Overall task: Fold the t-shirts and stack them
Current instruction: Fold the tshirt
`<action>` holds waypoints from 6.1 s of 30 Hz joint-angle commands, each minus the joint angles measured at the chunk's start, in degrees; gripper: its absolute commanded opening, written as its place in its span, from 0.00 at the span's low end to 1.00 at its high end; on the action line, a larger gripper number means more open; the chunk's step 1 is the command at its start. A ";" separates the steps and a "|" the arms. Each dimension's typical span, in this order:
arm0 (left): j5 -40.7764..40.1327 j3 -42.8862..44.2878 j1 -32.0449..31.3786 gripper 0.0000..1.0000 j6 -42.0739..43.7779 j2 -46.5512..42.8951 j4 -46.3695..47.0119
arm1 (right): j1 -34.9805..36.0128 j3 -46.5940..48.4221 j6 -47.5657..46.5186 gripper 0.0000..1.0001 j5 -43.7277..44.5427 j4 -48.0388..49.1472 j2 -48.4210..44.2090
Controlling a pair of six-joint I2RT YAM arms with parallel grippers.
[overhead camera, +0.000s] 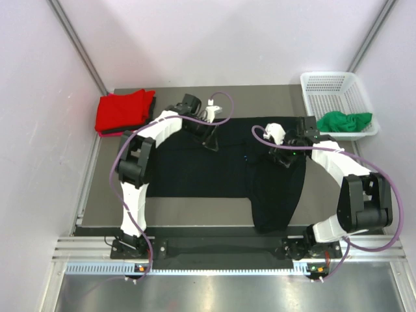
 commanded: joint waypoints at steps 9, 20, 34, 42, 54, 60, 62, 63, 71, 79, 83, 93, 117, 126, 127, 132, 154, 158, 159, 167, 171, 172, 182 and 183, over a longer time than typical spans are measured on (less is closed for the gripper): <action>24.24 0.10 -6.63 0.52 -45.98 11.95 31.98 | -3.95 -0.86 4.77 0.55 0.82 -1.37 -8.90; 24.07 2.21 -10.41 0.48 -54.25 16.98 38.94 | -5.36 -3.06 6.44 0.56 2.14 -1.98 -11.01; 27.49 1.78 -11.82 0.00 -55.57 15.49 41.48 | -6.32 -5.43 5.74 0.56 2.76 -1.37 -11.54; 30.39 0.37 -11.73 0.00 -56.71 11.53 42.63 | -6.32 -5.79 4.51 0.56 2.58 -0.58 -9.34; 33.12 -0.60 -11.55 0.50 -55.13 9.16 40.35 | -6.41 -6.58 1.00 0.56 3.55 0.13 -5.82; 32.60 -3.32 -9.10 0.50 -51.71 6.78 36.13 | -6.50 -8.24 -1.64 0.57 3.20 -0.67 -5.83; 30.92 -1.56 -8.04 0.49 -46.78 7.75 31.03 | -6.50 -8.51 -1.12 0.59 3.11 0.74 -4.42; 30.49 -1.22 -7.95 0.49 -45.74 7.84 29.72 | -6.41 -8.42 -1.03 0.60 3.20 1.18 -3.98; 29.17 -1.39 -7.51 0.49 -43.62 8.01 27.86 | -6.41 -6.41 -0.42 0.64 4.34 4.87 1.02; 28.29 -2.09 -7.60 0.49 -42.91 7.66 27.25 | -6.50 -2.45 0.73 0.66 4.87 6.80 4.37; 28.11 -2.18 -7.60 0.49 -42.91 7.84 27.42 | -6.41 -1.13 0.99 0.66 5.31 7.41 5.07; 28.11 -2.18 -7.60 0.49 -43.26 7.92 27.51 | -6.50 0.19 2.13 0.65 5.57 7.34 7.88; 23.81 -2.71 -4.35 0.49 -34.13 4.76 18.90 | -6.50 1.51 -2.43 0.17 6.80 -4.79 -0.02; 23.72 -2.97 -2.94 0.49 -32.98 3.88 17.58 | -6.50 1.51 -3.40 0.22 6.71 -8.48 -1.52; 23.63 -2.88 -2.77 0.49 -32.81 3.62 17.32 | -6.50 1.33 -3.49 0.23 7.41 -9.01 -1.78; 15.77 -2.62 0.13 0.49 -22.99 -0.68 10.92 | -11.23 0.81 -2.27 0.41 8.47 -8.84 -5.73; -17.06 -31.98 17.45 0.48 9.65 -18.02 -3.07 | -18.98 1.86 2.49 0.47 2.41 -9.36 7.96; -19.34 -32.59 18.15 0.47 10.08 -15.90 -2.55 | -18.98 3.26 0.91 0.32 1.00 -11.39 11.13; -19.87 -32.76 18.15 0.46 10.43 -15.72 -2.46 | -19.07 3.61 0.82 0.26 0.65 -12.26 11.83; -24.27 -35.14 20.08 0.45 12.72 -16.51 -1.06 | -20.91 2.74 -0.23 0.00 3.72 -12.36 12.64; -25.15 -35.67 20.70 0.45 13.16 -16.51 -0.44 | -22.84 3.18 -1.64 0.00 4.60 -13.50 12.54; -25.33 -35.84 20.88 0.45 13.07 -16.42 -0.09 | -22.93 3.35 -1.64 0.00 4.78 -13.41 12.54; -24.19 -34.35 21.49 0.45 13.25 -16.86 -0.70 | -23.20 5.46 -1.38 0.07 5.48 -14.63 12.02; -23.49 -33.83 21.49 0.45 13.34 -18.17 -1.14 | -23.20 5.72 -1.47 0.15 5.66 -15.08 11.32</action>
